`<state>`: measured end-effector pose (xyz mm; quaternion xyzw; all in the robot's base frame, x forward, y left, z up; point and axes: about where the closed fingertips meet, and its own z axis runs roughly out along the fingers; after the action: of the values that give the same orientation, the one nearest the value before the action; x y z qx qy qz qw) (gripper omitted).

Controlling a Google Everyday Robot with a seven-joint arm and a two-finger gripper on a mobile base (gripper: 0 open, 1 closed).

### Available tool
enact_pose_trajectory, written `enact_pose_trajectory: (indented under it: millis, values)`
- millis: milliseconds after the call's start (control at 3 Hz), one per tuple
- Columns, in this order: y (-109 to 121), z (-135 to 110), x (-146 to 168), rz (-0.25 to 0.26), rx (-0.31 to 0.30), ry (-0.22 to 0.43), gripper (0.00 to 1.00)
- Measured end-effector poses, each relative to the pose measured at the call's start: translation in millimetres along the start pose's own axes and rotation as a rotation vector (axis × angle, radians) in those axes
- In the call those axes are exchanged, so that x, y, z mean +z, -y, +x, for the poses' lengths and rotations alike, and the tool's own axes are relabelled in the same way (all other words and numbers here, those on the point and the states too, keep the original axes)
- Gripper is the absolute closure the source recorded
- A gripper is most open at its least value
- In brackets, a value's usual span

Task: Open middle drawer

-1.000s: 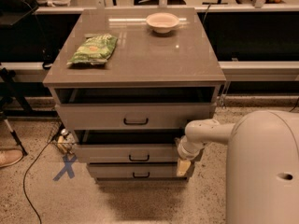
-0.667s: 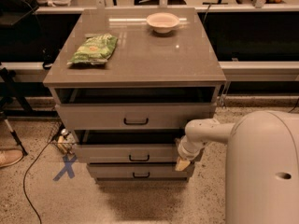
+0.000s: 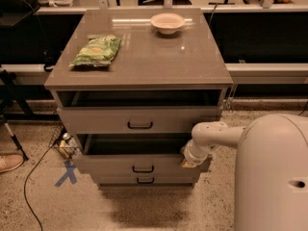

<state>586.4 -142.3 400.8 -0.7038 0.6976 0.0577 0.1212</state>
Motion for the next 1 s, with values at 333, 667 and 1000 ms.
enact_pose_trajectory:
  millis: [333,667,1000]
  values:
    - [-0.1,0.0,-0.3,0.0,0.0,0.0,1.0]
    - [-6.4,7.9,-2.1,-0.006,0.011,0.011,1.0]
    - [-6.8,8.3,-2.5,-0.005,0.012,0.011,1.0]
